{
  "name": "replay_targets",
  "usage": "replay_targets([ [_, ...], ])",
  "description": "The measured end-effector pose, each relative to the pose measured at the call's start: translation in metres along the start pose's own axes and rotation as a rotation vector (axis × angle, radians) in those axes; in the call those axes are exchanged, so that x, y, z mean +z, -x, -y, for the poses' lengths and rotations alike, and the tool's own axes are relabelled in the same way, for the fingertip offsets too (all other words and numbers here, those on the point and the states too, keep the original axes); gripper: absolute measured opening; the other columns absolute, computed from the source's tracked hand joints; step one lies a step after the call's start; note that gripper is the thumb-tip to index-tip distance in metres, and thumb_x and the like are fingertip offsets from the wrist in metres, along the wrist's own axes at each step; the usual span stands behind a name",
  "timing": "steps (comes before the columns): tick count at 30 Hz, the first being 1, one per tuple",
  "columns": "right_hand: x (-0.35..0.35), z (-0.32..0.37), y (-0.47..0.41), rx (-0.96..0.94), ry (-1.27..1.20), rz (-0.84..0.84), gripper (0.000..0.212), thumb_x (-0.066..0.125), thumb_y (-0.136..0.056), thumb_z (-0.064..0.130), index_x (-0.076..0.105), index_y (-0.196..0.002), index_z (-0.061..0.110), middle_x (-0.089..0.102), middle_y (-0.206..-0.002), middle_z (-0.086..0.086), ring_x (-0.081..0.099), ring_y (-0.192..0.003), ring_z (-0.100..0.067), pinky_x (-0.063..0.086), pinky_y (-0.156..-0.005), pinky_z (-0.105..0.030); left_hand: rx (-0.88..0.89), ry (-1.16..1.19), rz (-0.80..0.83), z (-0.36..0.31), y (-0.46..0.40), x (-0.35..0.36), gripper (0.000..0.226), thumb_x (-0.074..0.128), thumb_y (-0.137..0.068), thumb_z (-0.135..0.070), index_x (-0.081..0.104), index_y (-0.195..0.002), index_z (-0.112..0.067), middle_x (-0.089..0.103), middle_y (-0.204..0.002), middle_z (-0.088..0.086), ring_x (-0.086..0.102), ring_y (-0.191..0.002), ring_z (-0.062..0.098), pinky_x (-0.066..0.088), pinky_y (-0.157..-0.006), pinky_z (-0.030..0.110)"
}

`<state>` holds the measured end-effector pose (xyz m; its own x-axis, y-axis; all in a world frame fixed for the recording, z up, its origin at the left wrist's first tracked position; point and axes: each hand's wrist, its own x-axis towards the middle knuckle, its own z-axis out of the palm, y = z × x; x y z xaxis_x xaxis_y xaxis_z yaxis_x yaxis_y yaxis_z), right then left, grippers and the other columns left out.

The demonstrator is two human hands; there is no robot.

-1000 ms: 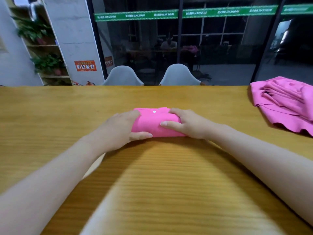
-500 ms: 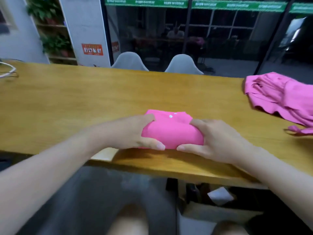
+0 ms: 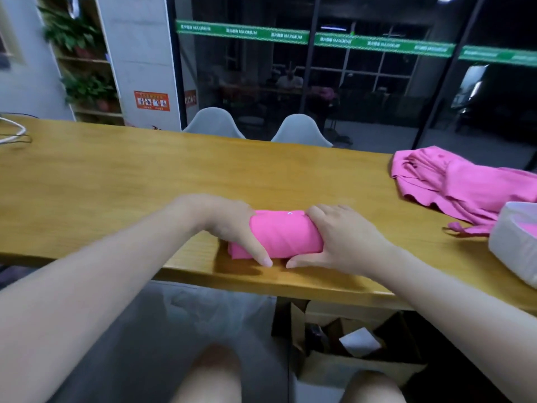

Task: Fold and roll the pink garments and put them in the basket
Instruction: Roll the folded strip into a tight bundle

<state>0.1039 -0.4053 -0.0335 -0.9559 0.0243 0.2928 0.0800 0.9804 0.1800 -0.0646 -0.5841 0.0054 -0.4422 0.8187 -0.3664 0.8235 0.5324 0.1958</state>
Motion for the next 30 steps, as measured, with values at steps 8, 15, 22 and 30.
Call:
replay_targets([
  [8, -0.009, -0.024, -0.052, 0.182, -0.495, 0.446, 0.081, 0.066, -0.051, 0.096, 0.067, -0.09, 0.025, 0.071, -0.085, 0.002, 0.067, -0.078, -0.022, 0.052, -0.066, -0.037, -0.084, -0.245, -0.324, -0.013, -0.004, 0.016, 0.09, 0.07, -0.056, -0.089, 0.049, -0.115, -0.024, 0.061, -0.104, -0.006, 0.059, -0.092, 0.02, 0.05, -0.075, 0.036],
  [15, 0.026, -0.014, -0.015, -0.009, -0.083, -0.148, 0.082, 0.054, -0.07, 0.091, 0.058, -0.116, 0.023, 0.058, -0.1, 0.009, 0.058, -0.09, -0.016, 0.045, -0.085, -0.034, -0.02, 0.088, -0.065, 0.001, -0.021, -0.01, 0.07, 0.086, -0.055, -0.073, 0.057, -0.103, -0.032, 0.063, -0.107, -0.009, 0.062, -0.095, 0.015, 0.054, -0.084, 0.034],
  [22, 0.011, -0.027, -0.039, 0.151, -0.537, 0.114, 0.059, 0.078, -0.06, 0.08, 0.064, -0.082, 0.027, 0.066, -0.072, 0.005, 0.061, -0.064, -0.013, 0.051, -0.06, -0.041, 0.148, -0.203, -0.587, 0.005, -0.032, 0.017, 0.071, 0.077, -0.062, -0.073, 0.051, -0.107, -0.024, 0.052, -0.094, -0.01, 0.053, -0.091, 0.017, 0.042, -0.075, 0.035],
  [30, 0.02, -0.017, -0.025, 0.098, -0.05, -0.074, 0.068, 0.061, -0.072, 0.081, 0.051, -0.102, 0.02, 0.054, -0.092, 0.005, 0.054, -0.081, -0.019, 0.042, -0.071, -0.035, 0.152, -0.068, -0.492, 0.011, -0.052, 0.007, 0.065, 0.077, -0.056, -0.077, 0.05, -0.089, -0.028, 0.058, -0.084, -0.008, 0.056, -0.079, 0.018, 0.049, -0.068, 0.037],
])
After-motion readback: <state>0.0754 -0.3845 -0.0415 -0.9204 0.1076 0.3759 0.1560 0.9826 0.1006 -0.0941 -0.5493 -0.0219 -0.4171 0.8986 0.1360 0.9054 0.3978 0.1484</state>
